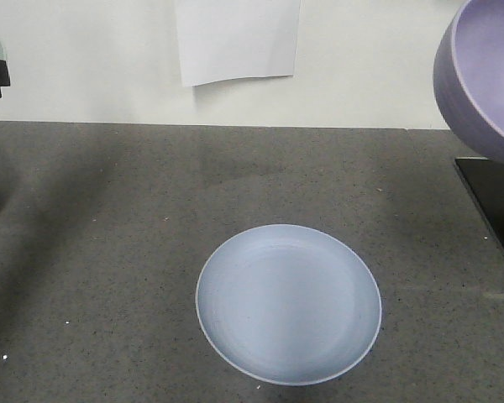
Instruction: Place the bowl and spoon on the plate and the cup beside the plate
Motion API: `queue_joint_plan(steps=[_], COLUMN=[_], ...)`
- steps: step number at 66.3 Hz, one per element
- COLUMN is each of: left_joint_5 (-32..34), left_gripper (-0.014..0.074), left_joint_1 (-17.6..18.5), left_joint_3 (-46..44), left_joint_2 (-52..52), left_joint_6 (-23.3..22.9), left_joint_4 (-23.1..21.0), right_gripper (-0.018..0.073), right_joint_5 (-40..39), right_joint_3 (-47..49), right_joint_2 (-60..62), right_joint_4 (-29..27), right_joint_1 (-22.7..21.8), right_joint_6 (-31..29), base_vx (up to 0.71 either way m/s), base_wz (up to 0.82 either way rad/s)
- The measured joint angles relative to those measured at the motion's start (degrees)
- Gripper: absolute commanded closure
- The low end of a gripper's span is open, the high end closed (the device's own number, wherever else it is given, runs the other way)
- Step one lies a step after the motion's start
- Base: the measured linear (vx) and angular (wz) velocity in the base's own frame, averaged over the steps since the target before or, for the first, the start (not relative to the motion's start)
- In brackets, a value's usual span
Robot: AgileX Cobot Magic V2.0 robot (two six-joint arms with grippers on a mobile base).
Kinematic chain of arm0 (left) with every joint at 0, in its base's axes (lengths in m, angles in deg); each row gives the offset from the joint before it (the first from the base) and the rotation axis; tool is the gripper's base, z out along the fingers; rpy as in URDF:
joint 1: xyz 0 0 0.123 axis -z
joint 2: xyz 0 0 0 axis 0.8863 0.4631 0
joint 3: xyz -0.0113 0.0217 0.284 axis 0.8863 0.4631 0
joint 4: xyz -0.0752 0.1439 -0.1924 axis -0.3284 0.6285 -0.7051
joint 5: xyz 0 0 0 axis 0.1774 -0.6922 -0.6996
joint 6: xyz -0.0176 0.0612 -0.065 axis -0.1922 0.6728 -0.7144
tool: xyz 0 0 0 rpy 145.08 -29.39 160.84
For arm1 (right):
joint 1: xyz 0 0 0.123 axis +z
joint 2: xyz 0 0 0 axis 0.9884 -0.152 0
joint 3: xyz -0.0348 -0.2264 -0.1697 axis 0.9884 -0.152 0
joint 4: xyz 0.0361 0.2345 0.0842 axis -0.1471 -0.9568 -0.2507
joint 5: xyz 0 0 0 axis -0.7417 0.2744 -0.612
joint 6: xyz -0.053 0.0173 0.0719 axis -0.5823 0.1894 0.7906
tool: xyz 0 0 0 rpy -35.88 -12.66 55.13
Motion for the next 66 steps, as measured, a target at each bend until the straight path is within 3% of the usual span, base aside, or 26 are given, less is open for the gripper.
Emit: queue_joint_plan(steps=[33,49,57,66], left_joint_5=[0.0,0.0,0.0,0.0], left_gripper=[0.0602,0.0602,0.0602,0.0602], left_joint_1=[0.0,0.0,0.0,0.0], left_joint_3=[0.0,0.0,0.0,0.0], left_joint_2=[0.0,0.0,0.0,0.0], left_joint_6=[0.0,0.0,0.0,0.0], left_joint_4=[0.0,0.0,0.0,0.0], right_gripper=[0.0564,0.0564,0.0564,0.0564], right_joint_5=[0.0,1.6,1.2,0.9], right_joint_3=[0.0,0.0,0.0,0.0], right_joint_2=[-0.1,-3.3,-7.2,-12.4], right_joint_4=[-1.1,-15.0,-17.5,-16.5], right_joint_1=[0.0,0.3,3.6,12.7], right_joint_6=[-0.7,-9.1,-12.4,-14.9], base_vx=[0.00,0.00,0.00,0.00], base_wz=[0.00,0.00,0.00,0.00])
